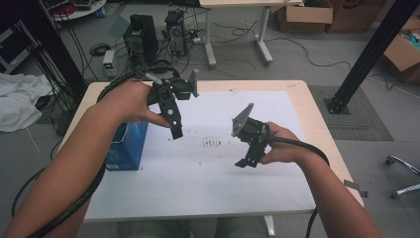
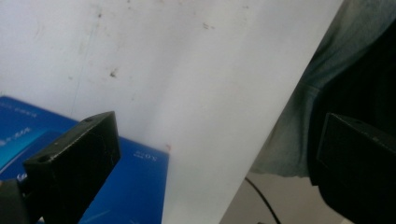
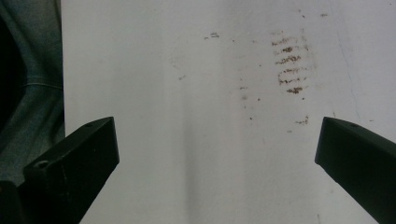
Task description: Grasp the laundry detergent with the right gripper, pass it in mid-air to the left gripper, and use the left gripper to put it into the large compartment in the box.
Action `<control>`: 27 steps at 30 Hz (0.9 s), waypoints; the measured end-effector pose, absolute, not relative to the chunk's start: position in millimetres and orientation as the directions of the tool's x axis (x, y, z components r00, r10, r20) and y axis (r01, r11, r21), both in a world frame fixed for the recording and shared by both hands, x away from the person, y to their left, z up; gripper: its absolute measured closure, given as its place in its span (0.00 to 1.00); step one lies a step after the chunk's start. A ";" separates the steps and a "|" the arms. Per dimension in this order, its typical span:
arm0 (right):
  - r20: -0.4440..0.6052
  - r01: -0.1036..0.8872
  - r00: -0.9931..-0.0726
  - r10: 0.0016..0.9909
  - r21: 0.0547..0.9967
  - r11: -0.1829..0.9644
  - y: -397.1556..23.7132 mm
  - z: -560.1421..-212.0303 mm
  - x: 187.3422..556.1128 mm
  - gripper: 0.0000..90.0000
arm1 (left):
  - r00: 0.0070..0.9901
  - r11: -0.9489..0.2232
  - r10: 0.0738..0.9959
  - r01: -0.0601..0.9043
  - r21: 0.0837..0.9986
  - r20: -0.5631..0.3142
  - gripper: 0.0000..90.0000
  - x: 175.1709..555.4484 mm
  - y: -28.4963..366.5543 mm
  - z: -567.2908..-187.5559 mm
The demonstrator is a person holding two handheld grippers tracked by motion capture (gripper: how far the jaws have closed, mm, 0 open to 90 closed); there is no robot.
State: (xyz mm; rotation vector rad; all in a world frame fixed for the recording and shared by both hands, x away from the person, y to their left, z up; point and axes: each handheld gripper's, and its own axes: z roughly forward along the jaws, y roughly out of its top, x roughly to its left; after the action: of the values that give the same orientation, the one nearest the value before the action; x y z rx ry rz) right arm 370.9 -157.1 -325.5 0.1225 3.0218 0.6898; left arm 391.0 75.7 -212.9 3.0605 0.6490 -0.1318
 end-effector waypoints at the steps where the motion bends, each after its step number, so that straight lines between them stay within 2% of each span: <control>1: -0.022 0.066 -0.996 0.084 0.433 0.899 -157.2 -325.0 371.2 0.00 | 0.922 -0.925 0.379 0.380 -0.011 -0.078 0.00 388.8 74.9 -215.4; 11: -0.022 0.069 -0.996 0.086 0.417 0.906 -155.3 -321.0 372.8 0.00 | 0.956 -0.965 0.260 0.260 -0.017 -0.135 0.00 375.5 71.9 -226.8; 19: -0.026 0.066 -0.996 0.084 0.420 0.905 -154.7 -320.6 373.2 0.00 | 0.967 -0.979 0.203 0.201 -0.030 -0.154 0.00 366.9 68.8 -229.7; 27: -0.025 0.065 -0.996 0.083 0.420 0.905 -153.1 -320.9 372.5 0.00 | 0.970 -0.983 0.183 0.181 -0.023 -0.158 0.00 363.8 67.5 -230.5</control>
State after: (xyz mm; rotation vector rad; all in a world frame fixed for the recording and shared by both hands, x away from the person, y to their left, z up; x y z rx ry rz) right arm 372.5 -153.1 -320.9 0.1171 3.0247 0.6648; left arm 363.8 67.5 -230.5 3.1268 0.2888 -0.2512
